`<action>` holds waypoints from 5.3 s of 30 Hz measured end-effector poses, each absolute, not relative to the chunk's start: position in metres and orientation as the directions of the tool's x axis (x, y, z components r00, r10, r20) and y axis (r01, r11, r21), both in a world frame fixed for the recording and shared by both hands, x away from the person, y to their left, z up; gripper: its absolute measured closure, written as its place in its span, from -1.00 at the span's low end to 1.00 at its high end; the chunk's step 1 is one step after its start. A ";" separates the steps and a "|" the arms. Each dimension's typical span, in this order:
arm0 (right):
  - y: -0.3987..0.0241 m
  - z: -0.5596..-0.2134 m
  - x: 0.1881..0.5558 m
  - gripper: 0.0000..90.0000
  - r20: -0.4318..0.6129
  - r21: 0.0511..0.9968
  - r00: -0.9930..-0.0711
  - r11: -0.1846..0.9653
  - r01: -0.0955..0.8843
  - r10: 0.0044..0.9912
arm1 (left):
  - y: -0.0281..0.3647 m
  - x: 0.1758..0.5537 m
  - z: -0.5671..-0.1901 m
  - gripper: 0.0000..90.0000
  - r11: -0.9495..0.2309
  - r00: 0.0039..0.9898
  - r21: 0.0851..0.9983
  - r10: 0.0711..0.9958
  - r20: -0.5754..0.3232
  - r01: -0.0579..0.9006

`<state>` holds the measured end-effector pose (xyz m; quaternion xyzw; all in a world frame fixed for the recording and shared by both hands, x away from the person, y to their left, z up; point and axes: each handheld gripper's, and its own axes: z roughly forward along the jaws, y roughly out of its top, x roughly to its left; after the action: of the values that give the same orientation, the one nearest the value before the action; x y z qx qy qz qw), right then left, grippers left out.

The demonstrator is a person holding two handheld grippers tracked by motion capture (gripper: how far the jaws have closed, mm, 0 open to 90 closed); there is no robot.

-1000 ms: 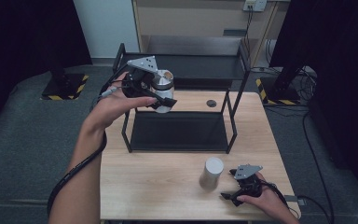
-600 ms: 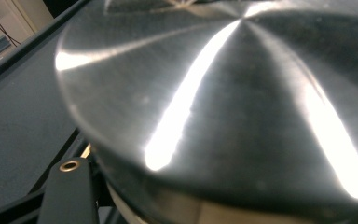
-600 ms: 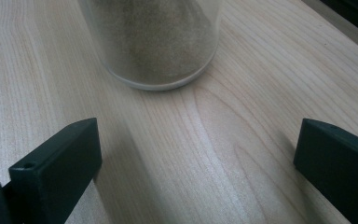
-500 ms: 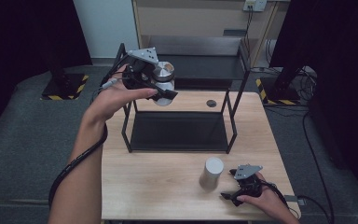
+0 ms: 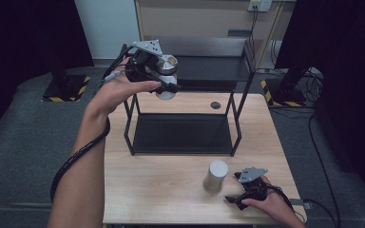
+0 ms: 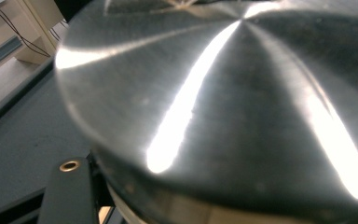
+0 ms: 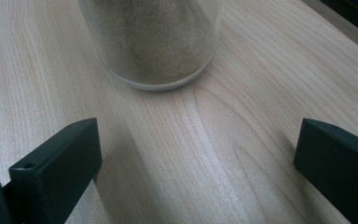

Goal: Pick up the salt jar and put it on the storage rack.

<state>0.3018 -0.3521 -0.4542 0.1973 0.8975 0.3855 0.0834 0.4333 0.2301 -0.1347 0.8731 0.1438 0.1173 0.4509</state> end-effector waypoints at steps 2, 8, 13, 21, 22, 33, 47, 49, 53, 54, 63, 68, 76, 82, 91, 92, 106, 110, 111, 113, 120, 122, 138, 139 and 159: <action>-0.352 -0.454 0.302 -0.96 0.003 0.726 -0.908 0.624 0.290 0.418 | 0.230 0.435 -0.134 -0.33 -0.549 0.930 0.823 0.360 0.073 0.148; -0.352 -0.454 0.302 -0.96 0.002 0.726 -0.908 0.624 0.289 0.418 | 0.228 0.436 -0.129 -0.34 -0.525 0.915 0.837 0.394 0.081 0.153; -0.352 -0.454 0.302 -0.96 0.002 0.726 -0.908 0.624 0.289 0.418 | 0.224 0.433 -0.124 -0.34 -0.508 0.894 0.845 0.438 0.089 0.165; -0.352 -0.454 0.302 -0.96 0.002 0.726 -0.908 0.624 0.289 0.418 | 0.213 0.430 -0.118 -0.34 -0.474 0.831 0.853 0.548 0.091 0.218; -0.352 -0.454 0.302 -0.96 0.002 0.726 -0.908 0.624 0.289 0.418 | 0.212 0.431 -0.117 -0.33 -0.468 0.824 0.853 0.560 0.087 0.228; -0.352 -0.454 0.302 -0.96 0.003 0.726 -0.908 0.624 0.291 0.420 | 0.194 0.435 -0.122 -0.34 -0.439 0.747 0.855 0.658 0.097 0.276; -0.352 -0.454 0.302 -0.96 0.002 0.726 -0.908 0.624 0.290 0.419 | 0.184 0.457 -0.141 -0.33 -0.390 0.684 0.851 0.728 0.052 0.351; -0.352 -0.454 0.302 -0.96 0.002 0.726 -0.908 0.624 0.290 0.419 | 0.183 0.458 -0.142 -0.33 -0.394 0.678 0.848 0.733 0.058 0.354; -0.352 -0.454 0.302 -0.96 0.002 0.726 -0.908 0.624 0.290 0.419 | 0.185 0.461 -0.147 -0.33 -0.374 0.673 0.854 0.739 0.039 0.362; -0.352 -0.454 0.302 -0.96 0.002 0.726 -0.908 0.624 0.290 0.419 | 0.186 0.461 -0.148 -0.34 -0.372 0.671 0.855 0.740 0.037 0.362; -0.352 -0.454 0.302 -0.96 0.002 0.726 -0.908 0.624 0.289 0.419 | 0.189 0.463 -0.151 -0.34 -0.353 0.670 0.861 0.742 0.019 0.366; -0.352 -0.454 0.302 -0.96 0.002 0.726 -0.908 0.624 0.290 0.419 | 0.190 0.462 -0.153 -0.34 -0.350 0.670 0.863 0.743 0.019 0.363; -0.352 -0.454 0.302 -0.96 0.002 0.726 -0.908 0.624 0.290 0.419 | 0.190 0.461 -0.155 -0.34 -0.348 0.670 0.868 0.742 0.025 0.353; -0.352 -0.454 0.302 -0.96 0.002 0.726 -0.908 0.624 0.290 0.419 | 0.188 0.458 -0.153 -0.65 -0.375 0.669 0.861 0.742 0.055 0.344; -0.352 -0.454 0.302 -0.96 0.002 0.726 -0.908 0.624 0.289 0.418 | 0.195 0.447 -0.146 -0.88 -0.383 0.678 0.868 0.731 0.075 0.317; -0.352 -0.454 0.302 -0.96 0.002 0.726 -0.908 0.624 0.289 0.418 | 0.195 0.446 -0.145 -0.88 -0.388 0.682 0.868 0.727 0.081 0.310; -0.352 -0.454 0.302 -0.96 0.003 0.725 -0.908 0.624 0.290 0.419 | 0.205 0.417 -0.131 -0.86 -0.411 0.669 0.873 0.730 0.141 0.264; -0.352 -0.454 0.302 -0.96 0.003 0.725 -0.908 0.624 0.290 0.419 | 0.213 0.411 -0.129 -0.85 -0.418 0.680 0.871 0.719 0.144 0.257; -0.352 -0.454 0.302 -0.96 0.003 0.725 -0.908 0.624 0.290 0.419 | 0.215 0.410 -0.129 -0.85 -0.420 0.685 0.871 0.714 0.145 0.255; -0.352 -0.454 0.302 -0.96 0.003 0.725 -0.908 0.625 0.290 0.419 | 0.220 0.407 -0.128 -0.84 -0.422 0.695 0.871 0.705 0.142 0.250; -0.352 -0.454 0.302 -0.96 0.002 0.725 -0.909 0.625 0.289 0.418 | 0.235 0.400 -0.124 -0.80 -0.462 0.760 0.865 0.629 0.163 0.197; -0.352 -0.454 0.302 -0.96 0.002 0.725 -0.909 0.625 0.289 0.418 | 0.240 0.399 -0.125 -0.79 -0.468 0.779 0.865 0.604 0.167 0.178; -0.352 -0.454 0.302 -0.96 0.003 0.725 -0.908 0.625 0.290 0.418 | 0.244 0.397 -0.153 -0.81 -0.518 0.899 0.852 0.407 0.165 0.078; -0.352 -0.454 0.302 -0.96 0.003 0.724 -0.909 0.625 0.290 0.418 | 0.244 0.396 -0.156 -0.81 -0.520 0.903 0.851 0.398 0.164 0.075; -0.352 -0.454 0.302 -0.96 0.003 0.724 -0.909 0.626 0.290 0.418 | 0.222 0.376 -0.221 -0.83 -0.554 0.945 0.831 0.292 0.146 0.043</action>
<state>0.3019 -0.3520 -0.4540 0.1971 0.8978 0.3850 0.0828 0.3762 0.2224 -0.2211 0.8712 0.0962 0.1346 0.4622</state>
